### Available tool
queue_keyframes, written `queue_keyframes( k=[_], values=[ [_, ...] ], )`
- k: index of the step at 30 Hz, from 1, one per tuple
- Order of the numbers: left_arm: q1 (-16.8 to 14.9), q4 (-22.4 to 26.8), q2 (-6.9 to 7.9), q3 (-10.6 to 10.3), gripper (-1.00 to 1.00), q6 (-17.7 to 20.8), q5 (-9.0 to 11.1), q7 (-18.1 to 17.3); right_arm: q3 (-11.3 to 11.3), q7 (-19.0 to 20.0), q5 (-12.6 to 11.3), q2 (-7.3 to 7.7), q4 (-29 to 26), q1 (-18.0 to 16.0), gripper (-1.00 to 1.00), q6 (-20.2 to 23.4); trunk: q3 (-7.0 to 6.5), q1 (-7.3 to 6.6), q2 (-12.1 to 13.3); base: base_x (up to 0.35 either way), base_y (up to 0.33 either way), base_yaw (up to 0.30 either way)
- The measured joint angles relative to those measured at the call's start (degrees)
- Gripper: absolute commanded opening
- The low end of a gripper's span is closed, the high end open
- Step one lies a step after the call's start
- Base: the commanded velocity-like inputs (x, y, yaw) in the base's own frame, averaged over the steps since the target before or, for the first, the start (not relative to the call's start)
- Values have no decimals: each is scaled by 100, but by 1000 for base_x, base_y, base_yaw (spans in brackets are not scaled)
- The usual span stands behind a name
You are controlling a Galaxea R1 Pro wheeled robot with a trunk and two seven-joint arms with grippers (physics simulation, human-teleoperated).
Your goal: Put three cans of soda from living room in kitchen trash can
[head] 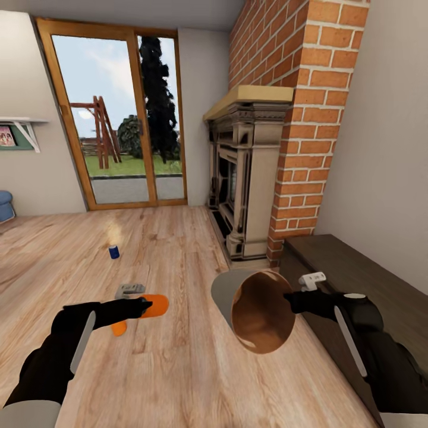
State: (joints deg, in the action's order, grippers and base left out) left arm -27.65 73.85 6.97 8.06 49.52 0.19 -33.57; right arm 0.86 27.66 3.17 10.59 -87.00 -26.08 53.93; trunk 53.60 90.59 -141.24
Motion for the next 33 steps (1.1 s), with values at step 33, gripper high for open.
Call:
queue_keyframes(
  k=[33],
  values=[
    [584,1335,337,-408,-100,601,27,-2221,-76,-66,516,-209,1577,-147,-100,593,-592,-725,1324,0,0,0]
  ],
)
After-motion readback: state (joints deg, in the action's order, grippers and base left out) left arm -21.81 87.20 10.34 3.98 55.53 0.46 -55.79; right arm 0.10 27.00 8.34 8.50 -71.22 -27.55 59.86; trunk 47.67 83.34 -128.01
